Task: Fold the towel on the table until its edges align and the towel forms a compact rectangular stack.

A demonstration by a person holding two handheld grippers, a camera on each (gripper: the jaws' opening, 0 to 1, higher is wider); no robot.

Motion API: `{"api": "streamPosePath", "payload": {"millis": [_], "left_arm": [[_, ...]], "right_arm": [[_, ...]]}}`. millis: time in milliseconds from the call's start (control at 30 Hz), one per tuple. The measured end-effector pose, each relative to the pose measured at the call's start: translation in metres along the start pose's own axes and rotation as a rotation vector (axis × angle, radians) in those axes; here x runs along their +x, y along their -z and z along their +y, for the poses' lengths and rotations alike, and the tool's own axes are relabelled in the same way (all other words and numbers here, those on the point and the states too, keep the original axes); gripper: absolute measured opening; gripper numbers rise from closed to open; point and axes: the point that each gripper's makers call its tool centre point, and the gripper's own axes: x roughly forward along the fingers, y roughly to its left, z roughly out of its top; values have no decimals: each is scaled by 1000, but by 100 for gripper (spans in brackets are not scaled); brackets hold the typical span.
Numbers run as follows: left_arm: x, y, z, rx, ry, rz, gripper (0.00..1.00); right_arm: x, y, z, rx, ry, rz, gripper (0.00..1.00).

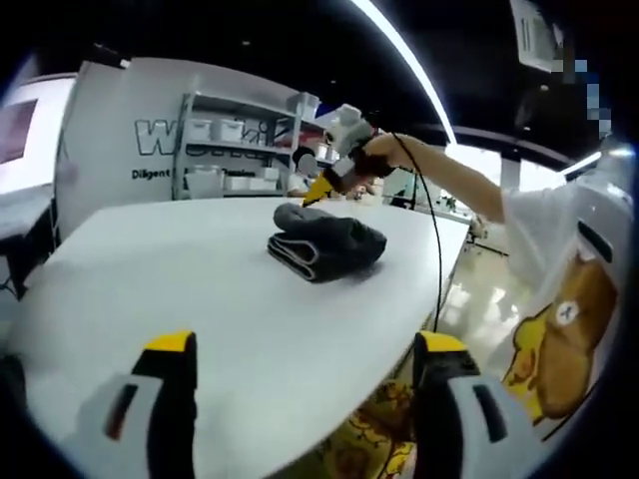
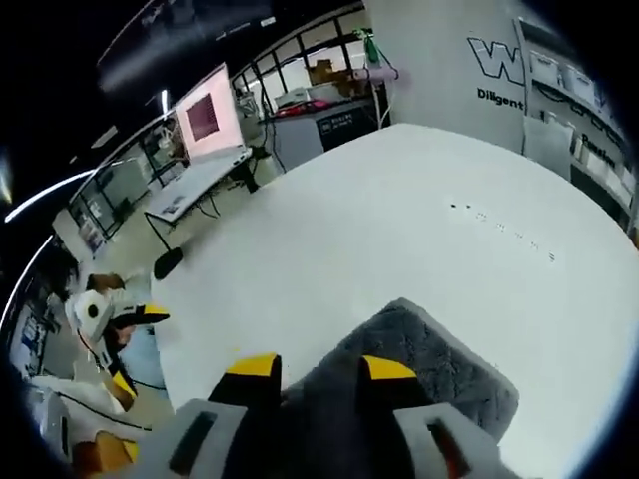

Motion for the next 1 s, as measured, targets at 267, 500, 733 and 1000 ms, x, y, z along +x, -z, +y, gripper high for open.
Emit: {"api": "streamPosePath", "payload": {"millis": [267, 500, 733, 1000], "left_arm": [[6, -7, -3, 14, 4, 0, 95], [23, -14, -9, 36, 25, 17, 95], [40, -25, -15, 61, 37, 42, 95], [60, -33, -24, 70, 36, 74, 95]], "right_arm": [[-76, 18, -13, -72, 64, -119, 54], [-132, 74, -38, -121, 167, -154, 68], [-161, 122, -48, -123, 183, -211, 77], [-163, 175, -58, -141, 174, -206, 100]]}}
